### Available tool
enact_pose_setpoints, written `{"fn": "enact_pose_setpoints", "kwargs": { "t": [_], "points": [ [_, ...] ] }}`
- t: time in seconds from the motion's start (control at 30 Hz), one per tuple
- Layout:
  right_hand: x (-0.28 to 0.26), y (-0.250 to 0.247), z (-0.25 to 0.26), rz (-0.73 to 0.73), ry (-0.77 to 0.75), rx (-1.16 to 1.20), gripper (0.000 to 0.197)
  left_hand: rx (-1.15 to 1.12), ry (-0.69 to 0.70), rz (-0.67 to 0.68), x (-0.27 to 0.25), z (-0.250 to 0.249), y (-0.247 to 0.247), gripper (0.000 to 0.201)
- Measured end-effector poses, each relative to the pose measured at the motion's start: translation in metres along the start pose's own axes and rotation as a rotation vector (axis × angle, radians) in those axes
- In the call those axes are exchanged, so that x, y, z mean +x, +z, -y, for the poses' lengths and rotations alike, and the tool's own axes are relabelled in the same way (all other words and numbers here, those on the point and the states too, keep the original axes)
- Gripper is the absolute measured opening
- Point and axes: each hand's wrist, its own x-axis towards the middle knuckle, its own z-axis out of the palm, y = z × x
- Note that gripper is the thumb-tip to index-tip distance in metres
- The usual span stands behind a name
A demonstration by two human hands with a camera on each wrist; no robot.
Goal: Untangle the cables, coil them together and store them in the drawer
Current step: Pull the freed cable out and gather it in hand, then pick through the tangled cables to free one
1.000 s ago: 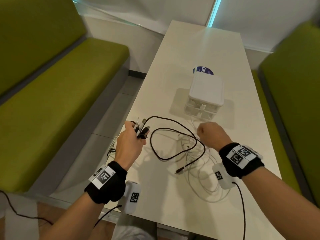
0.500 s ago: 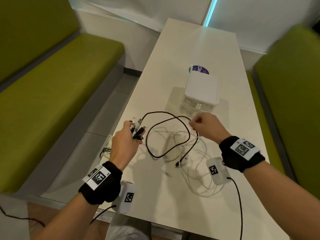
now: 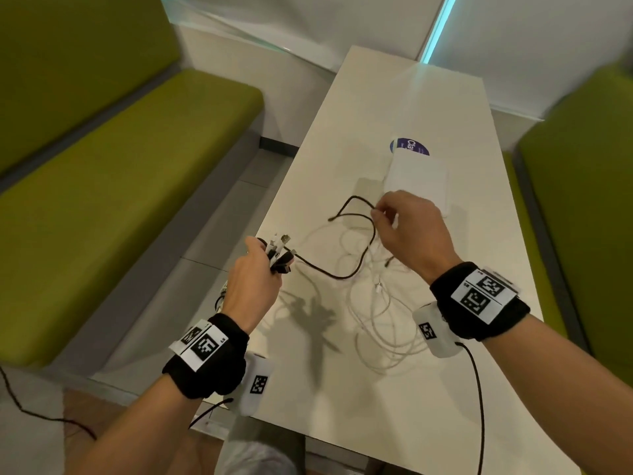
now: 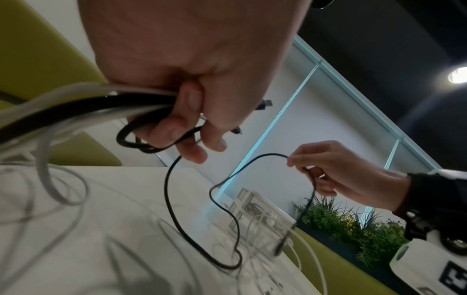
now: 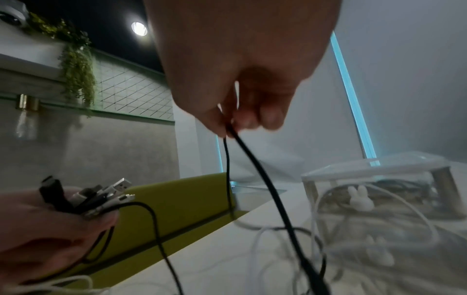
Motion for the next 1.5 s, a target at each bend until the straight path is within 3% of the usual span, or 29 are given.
{"fn": "enact_pose_setpoints", "kwargs": {
  "t": [0.07, 0.13, 0.2, 0.3, 0.57, 0.77, 0.9, 1.0, 1.17, 1.27, 1.4, 1.43, 1.5],
  "points": [
    [0.005, 0.000, 0.005, -0.169, -0.078, 0.007, 0.013, 0.021, -0.009, -0.018, 0.002, 0.001, -0.004, 0.025],
    [0.011, 0.002, 0.009, -0.247, -0.083, 0.068, 0.013, 0.048, -0.007, 0.029, 0.004, 0.004, -0.004, 0.022],
    [0.016, 0.009, 0.014, -0.240, -0.075, 0.139, 0.014, 0.066, -0.001, 0.061, 0.007, 0.008, -0.004, 0.018],
    [0.018, 0.024, 0.026, -0.194, -0.106, 0.173, 0.012, 0.046, 0.010, 0.006, 0.008, 0.014, -0.006, 0.020],
    [0.024, 0.085, 0.068, 0.186, -0.039, 0.247, 0.012, -0.007, -0.085, -0.040, 0.013, 0.033, -0.029, 0.047],
    [0.026, 0.130, 0.097, 0.509, -0.030, 0.249, 0.010, -0.134, -0.094, -0.031, 0.015, 0.057, -0.043, 0.039],
    [0.023, 0.153, 0.111, 0.667, -0.072, 0.162, 0.022, -0.226, -0.022, -0.067, 0.015, 0.066, -0.049, 0.031],
    [0.026, 0.163, 0.124, 0.553, -0.099, 0.240, 0.018, -0.343, -0.022, -0.195, 0.014, 0.068, -0.056, 0.028],
    [0.038, 0.165, 0.147, 0.190, -0.227, 0.429, 0.005, -0.551, -0.105, -0.382, 0.016, 0.074, -0.069, 0.008],
    [0.040, 0.167, 0.158, 0.154, -0.252, 0.504, 0.005, -0.581, -0.125, -0.404, 0.017, 0.074, -0.079, 0.010],
    [0.038, 0.181, 0.156, 0.373, -0.120, 0.341, 0.006, -0.469, -0.184, -0.388, 0.017, 0.090, -0.087, 0.021],
    [0.037, 0.182, 0.156, 0.469, -0.088, 0.323, 0.013, -0.405, -0.196, -0.378, 0.017, 0.095, -0.088, 0.024],
    [0.035, 0.183, 0.158, 0.685, -0.074, 0.277, 0.046, -0.371, -0.221, -0.351, 0.016, 0.102, -0.086, 0.026]
  ]
}}
